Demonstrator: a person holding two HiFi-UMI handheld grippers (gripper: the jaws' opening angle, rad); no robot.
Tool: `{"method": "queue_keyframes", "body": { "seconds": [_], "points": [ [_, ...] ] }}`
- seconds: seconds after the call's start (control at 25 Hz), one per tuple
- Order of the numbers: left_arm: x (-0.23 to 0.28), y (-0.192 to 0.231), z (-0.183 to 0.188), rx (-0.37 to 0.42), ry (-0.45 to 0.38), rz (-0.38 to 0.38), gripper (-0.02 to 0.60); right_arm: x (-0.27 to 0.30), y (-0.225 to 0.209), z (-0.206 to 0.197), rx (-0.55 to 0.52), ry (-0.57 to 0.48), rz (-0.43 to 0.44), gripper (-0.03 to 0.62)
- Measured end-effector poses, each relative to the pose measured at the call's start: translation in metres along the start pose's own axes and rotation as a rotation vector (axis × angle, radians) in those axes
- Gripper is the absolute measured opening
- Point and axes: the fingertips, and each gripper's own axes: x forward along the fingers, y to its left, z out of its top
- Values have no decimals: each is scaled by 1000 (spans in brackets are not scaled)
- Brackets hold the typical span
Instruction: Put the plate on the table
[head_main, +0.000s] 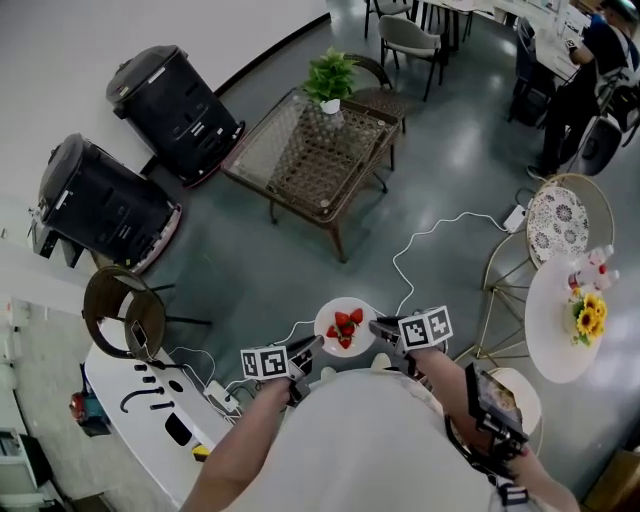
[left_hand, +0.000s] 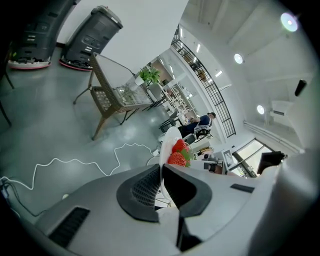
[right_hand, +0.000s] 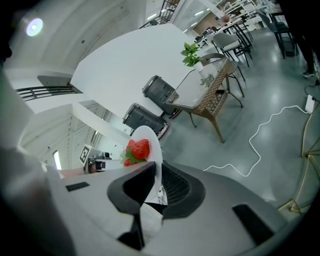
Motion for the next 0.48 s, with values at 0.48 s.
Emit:
{"method": "queue_keyframes", "body": {
  "seconds": [0.48],
  "points": [
    [19, -5, 0, -13, -17, 53, 17, -9, -15, 7, -19, 20, 33, 38]
  ]
}}
